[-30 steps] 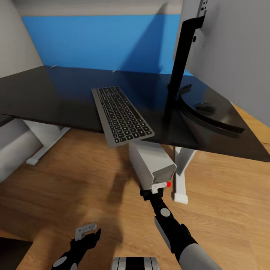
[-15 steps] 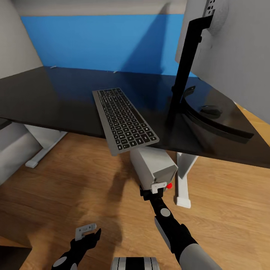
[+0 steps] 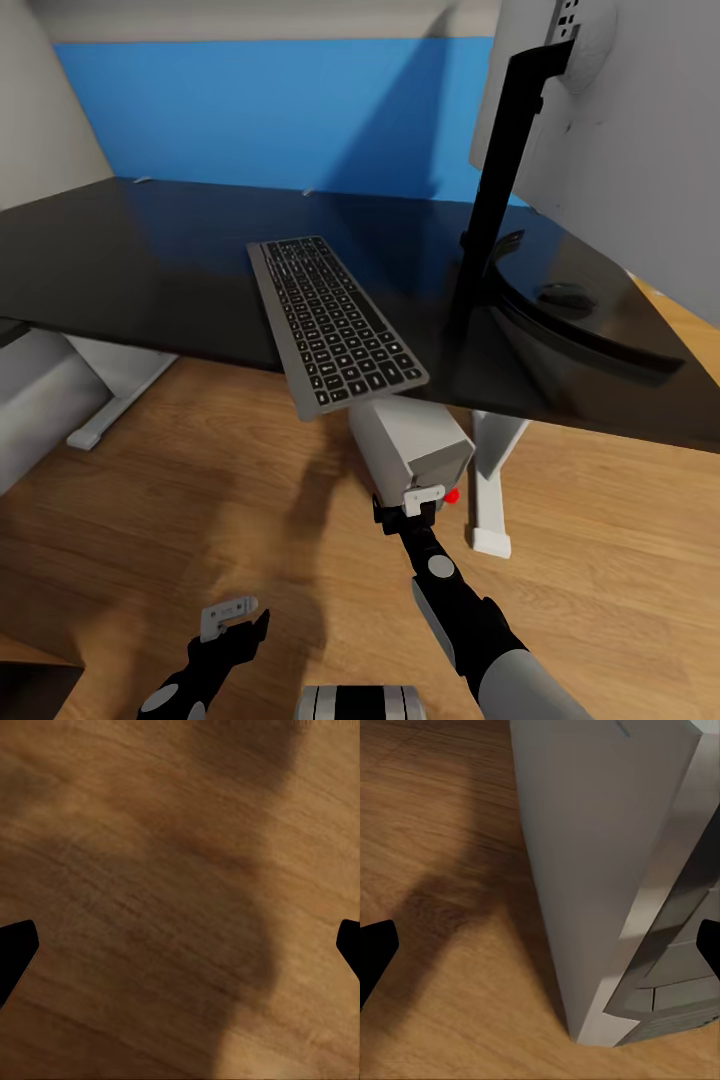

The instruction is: In the bedroom, organize the workspace by keeping the computer under the desk, ensuring the monitor is on the desk, placing the keyboard on the desk next to the monitor, placing the mouse on the desk next to the keyboard, moving the folder from the swivel chair onto the desk next to the mouse, stacking the notebook on top of the folder with the pen on top of the notebook, and positioning the swivel chair next to the desk.

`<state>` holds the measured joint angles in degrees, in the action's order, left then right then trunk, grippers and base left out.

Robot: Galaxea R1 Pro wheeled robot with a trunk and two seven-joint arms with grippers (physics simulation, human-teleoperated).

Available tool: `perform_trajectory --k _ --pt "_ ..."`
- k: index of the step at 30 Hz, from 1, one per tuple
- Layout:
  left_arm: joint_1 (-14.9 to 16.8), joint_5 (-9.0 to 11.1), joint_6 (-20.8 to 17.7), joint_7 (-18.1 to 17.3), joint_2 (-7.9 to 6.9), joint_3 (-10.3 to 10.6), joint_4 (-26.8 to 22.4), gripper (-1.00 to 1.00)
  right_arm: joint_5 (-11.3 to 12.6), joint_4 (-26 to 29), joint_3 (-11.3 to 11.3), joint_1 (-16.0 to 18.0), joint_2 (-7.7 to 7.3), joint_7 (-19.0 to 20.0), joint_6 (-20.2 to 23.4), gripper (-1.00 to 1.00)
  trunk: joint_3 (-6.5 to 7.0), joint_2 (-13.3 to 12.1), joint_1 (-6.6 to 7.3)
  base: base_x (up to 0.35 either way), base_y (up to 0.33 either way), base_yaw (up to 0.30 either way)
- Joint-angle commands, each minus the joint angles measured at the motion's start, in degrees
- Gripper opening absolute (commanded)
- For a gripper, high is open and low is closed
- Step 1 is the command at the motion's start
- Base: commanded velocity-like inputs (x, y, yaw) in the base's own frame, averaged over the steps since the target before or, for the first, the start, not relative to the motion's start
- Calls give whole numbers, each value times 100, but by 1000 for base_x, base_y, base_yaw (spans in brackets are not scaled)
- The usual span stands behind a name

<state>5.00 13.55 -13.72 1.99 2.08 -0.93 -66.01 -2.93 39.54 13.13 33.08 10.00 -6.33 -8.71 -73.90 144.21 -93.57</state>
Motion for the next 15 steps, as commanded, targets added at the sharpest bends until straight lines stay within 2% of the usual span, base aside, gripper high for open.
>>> perform_trajectory --k 1,7,15 --pt "1 60 -33 21 3 -4 -8 100 -40 -4 22 5 0 -44 -8 100 -4 1 -1 175 86 0" --pt "1 60 -34 21 3 -4 -3 100 -40 -5 22 5 0 -44 -12 100 -4 1 -1 188 90 0" --pt "1 60 -34 21 3 -4 -1 100 -40 -8 22 5 0 -47 -16 100 -4 1 -1 36 17 0"
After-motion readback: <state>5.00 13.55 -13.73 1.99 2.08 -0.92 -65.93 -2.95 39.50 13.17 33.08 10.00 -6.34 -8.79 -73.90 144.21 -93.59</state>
